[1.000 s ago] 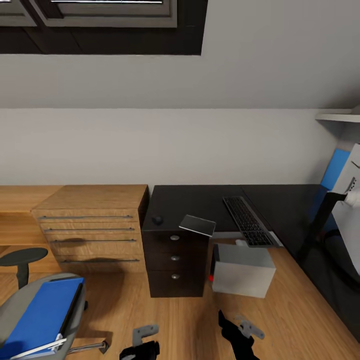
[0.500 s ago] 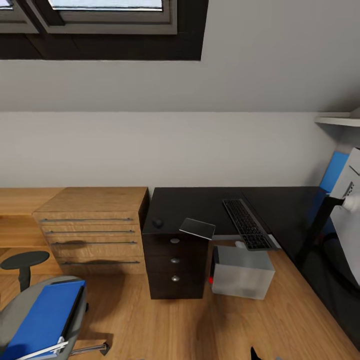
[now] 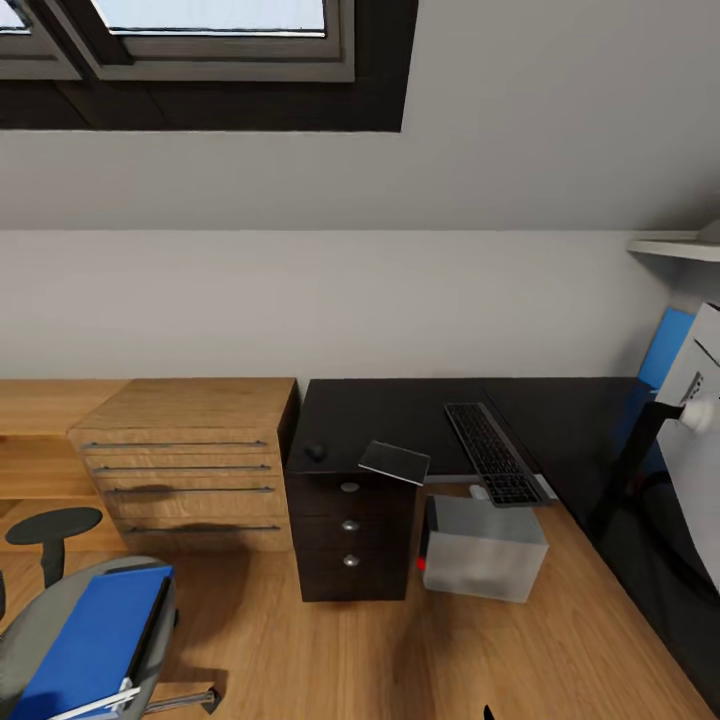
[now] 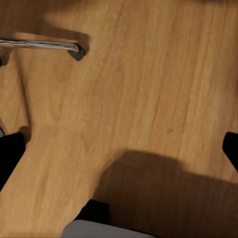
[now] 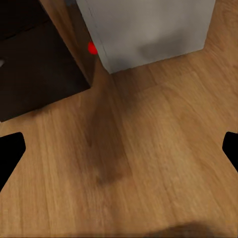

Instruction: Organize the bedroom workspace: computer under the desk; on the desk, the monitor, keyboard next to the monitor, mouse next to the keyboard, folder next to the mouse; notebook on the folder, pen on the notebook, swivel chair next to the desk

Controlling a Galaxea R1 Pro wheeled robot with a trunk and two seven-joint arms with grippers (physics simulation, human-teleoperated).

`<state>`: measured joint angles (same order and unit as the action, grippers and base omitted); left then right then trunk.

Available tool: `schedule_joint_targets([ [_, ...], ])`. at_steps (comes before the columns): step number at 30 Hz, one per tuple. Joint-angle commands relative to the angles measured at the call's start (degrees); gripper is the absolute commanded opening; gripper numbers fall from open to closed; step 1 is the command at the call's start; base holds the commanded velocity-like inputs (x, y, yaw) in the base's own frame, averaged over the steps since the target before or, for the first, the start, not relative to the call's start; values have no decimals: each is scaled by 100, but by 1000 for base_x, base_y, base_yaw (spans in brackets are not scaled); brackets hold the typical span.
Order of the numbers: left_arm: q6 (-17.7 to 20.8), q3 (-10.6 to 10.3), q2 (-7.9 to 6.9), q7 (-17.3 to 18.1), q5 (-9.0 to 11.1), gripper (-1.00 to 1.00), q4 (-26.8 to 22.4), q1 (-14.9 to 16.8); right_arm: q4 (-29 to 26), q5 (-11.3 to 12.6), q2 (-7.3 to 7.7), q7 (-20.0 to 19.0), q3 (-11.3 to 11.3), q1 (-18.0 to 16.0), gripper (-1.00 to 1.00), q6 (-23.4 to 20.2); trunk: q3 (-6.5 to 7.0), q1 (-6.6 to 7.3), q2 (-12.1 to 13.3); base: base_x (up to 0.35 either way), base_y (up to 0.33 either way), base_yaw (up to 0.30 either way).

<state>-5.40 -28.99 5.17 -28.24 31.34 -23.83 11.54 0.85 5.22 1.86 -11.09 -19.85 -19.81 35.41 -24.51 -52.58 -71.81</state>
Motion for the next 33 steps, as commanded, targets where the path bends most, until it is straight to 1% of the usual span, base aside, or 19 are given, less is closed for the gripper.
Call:
schedule_joint_targets([
  [1, -37, -46, -4, -34, 62, 100, 6, 6, 10, 51, -8, -52, -19, -5, 100, 15, 12, 23, 38, -76, 0, 0],
  [3, -39, -34, -2, -39, 75, 100, 14, 6, 11, 33, -39, -34, -15, -4, 100, 17, 48, 67, 118, -189, -31, 0],
  [7, -39, -21, -5, -45, 85, 100, 19, 6, 12, 27, -48, -18, -16, -3, 100, 18, 120, 155, 278, -283, -106, 0],
  [13, -40, -12, -6, -49, 89, 100, 24, 6, 12, 24, -53, -9, -19, -5, 100, 18, 228, 287, 519, -295, -186, 0],
  [14, -40, -16, -1, -44, 91, 100, 27, 6, 12, 23, -76, -8, -19, -3, 100, 19, 246, 309, 559, -144, -117, 81],
  [17, -40, -13, -4, -44, 92, 100, 27, 6, 12, 23, -82, -6, -19, -4, 100, 19, 300, 375, 680, -93, -76, 123],
  [18, -40, -7, -6, -48, 92, 100, 27, 6, 12, 23, -88, 187, -14, -5, 100, 19, 316, 397, 720, -10, -8, 253],
  [22, -40, -6, -7, -50, 92, 100, 27, 6, 12, 22, -89, 364, -11, -5, 100, 19, 380, 484, 880, -5, -4, 215],
  [33, -40, -5, -7, -50, 92, 100, 27, 6, 12, 15, -89, 421, -10, -5, 100, 19, 571, 726, 1321, -1, -1, 44],
])
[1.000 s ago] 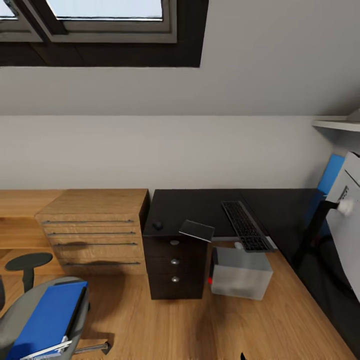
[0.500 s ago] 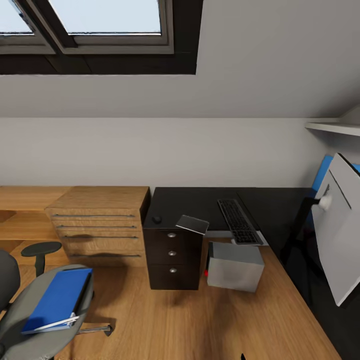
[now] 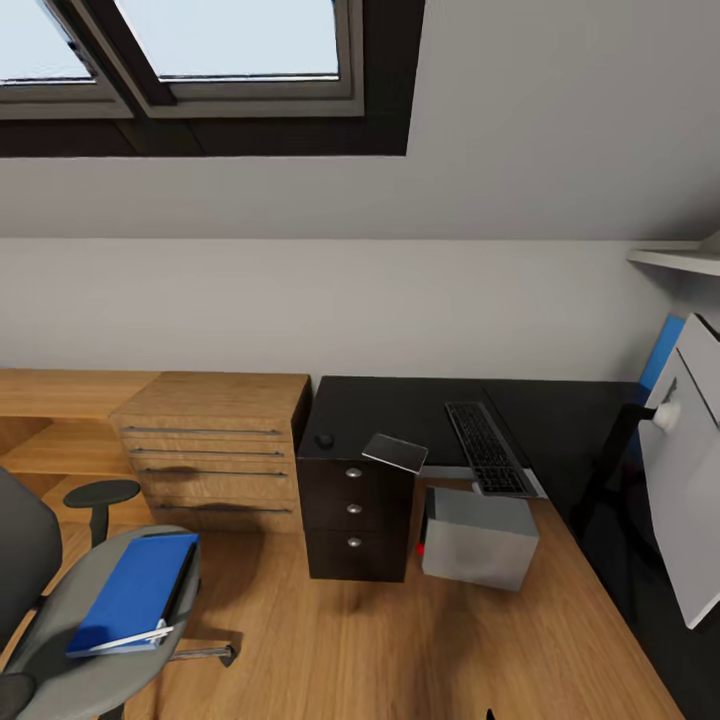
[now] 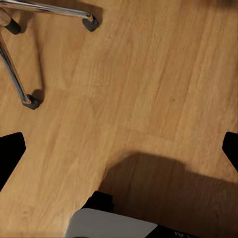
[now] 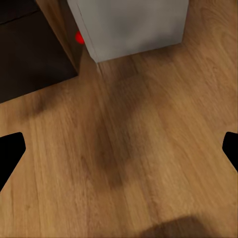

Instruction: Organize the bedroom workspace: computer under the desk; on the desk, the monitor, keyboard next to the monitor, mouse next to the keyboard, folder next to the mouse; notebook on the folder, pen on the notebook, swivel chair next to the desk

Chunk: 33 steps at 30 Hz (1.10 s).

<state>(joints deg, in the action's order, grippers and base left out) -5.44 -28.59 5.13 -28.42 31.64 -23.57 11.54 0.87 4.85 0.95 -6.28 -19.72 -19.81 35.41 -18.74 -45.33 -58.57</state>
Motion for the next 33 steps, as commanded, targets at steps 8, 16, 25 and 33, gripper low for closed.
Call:
schedule_joint_targets([
  [8, -36, -42, -3, -32, 64, 100, 2, 6, 9, 51, 2, -57, -24, -5, 100, 19, 137, 176, 318, 0, 0, 2],
  [16, -36, -29, -3, -32, 69, 100, 10, 6, 8, 63, 46, -35, -31, 6, 100, -7, 281, 352, 639, 0, 0, 0],
  [25, -36, -15, -6, -32, 70, 100, 14, 6, 17, 60, 21, -36, -32, 35, 100, -24, 442, 549, 1000, 0, 0, 0],
  [33, -36, -8, -4, -32, 70, 100, 18, 6, 17, 60, 28, -32, -32, 38, 100, -25, 586, 725, 1320, 0, 0, 0],
])
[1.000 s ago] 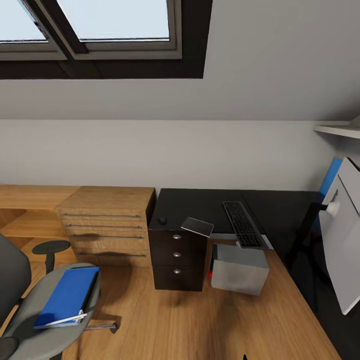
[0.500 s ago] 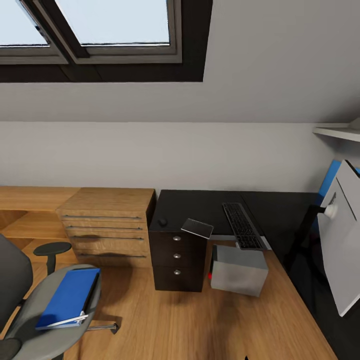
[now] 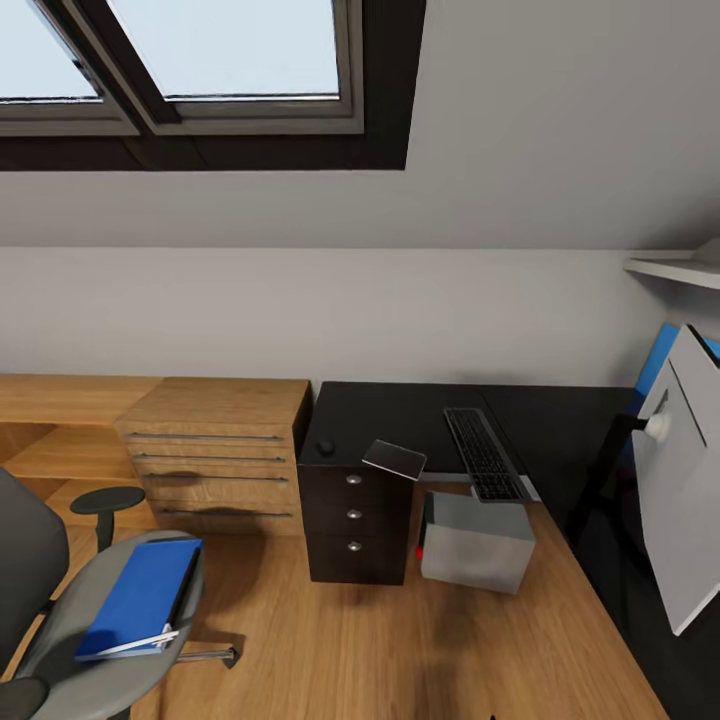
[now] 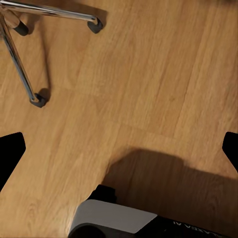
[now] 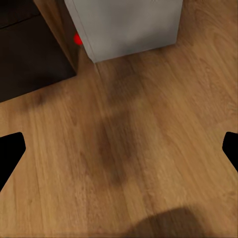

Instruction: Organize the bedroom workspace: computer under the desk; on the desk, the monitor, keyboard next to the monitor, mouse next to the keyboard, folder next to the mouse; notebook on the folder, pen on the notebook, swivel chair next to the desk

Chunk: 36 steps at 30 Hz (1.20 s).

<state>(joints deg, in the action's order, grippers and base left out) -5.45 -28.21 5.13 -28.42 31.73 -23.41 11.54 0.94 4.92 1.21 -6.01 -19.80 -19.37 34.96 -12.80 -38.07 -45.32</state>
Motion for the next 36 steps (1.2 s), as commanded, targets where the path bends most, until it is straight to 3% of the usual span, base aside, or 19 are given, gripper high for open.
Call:
schedule_joint_targets([
  [1, -35, -46, -3, -32, 61, 100, 2, 6, 10, 53, 0, -59, -24, -6, 100, 20, 11, 22, 35, 0, 0, 0],
  [36, -35, -54, -3, -23, 52, 100, 188, 6, 10, 53, -2, -59, -24, -5, 100, 20, 639, 790, 1439, 0, 0, 0],
])
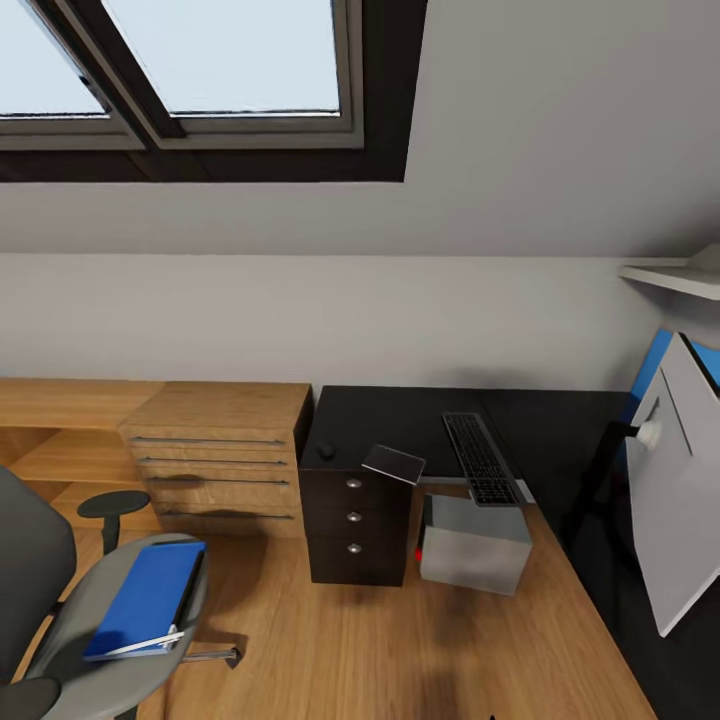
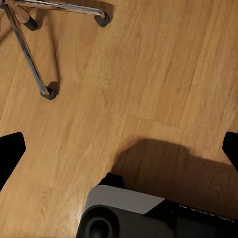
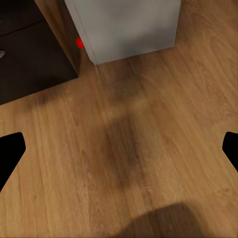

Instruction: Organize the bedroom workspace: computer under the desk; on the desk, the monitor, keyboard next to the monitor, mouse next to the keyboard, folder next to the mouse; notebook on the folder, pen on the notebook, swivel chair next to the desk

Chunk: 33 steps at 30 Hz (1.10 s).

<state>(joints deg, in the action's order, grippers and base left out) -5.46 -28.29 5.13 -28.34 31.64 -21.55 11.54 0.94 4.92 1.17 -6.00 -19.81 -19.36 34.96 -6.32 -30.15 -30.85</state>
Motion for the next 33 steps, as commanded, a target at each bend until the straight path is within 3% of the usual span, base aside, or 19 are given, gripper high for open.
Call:
schedule_joint_targets([
  [1, -34, -48, -3, -31, 61, 100, 2, 7, 10, 53, 3, -59, -23, -6, 100, 20, 8, 20, 32, 0, 0, 0],
  [20, -26, -62, 17, -31, 64, 100, 59, 7, 9, 67, 3, -53, -25, -6, 100, 24, 349, 437, 793, 0, 0, 0],
  [25, -31, -56, 10, -31, 65, 100, 61, 7, -63, 106, 4, -37, -52, -6, 100, 65, 349, 437, 793, 0, 0, 0],
  [29, -34, -55, 10, -31, 65, 100, 59, 7, -416, 121, -8, -32, -66, -6, 100, 80, 349, 437, 793, 0, 0, 0],
  [30, -36, -50, 12, -31, 64, 100, 59, 7, -869, 113, -16, -31, -58, -6, 100, 72, 349, 437, 793, 0, 0, 0],
  [33, -42, -45, 12, -31, 62, 100, 59, 7, -1544, 93, -26, -21, -36, -13, 100, -142, 349, 437, 793, 0, 0, 0],
])
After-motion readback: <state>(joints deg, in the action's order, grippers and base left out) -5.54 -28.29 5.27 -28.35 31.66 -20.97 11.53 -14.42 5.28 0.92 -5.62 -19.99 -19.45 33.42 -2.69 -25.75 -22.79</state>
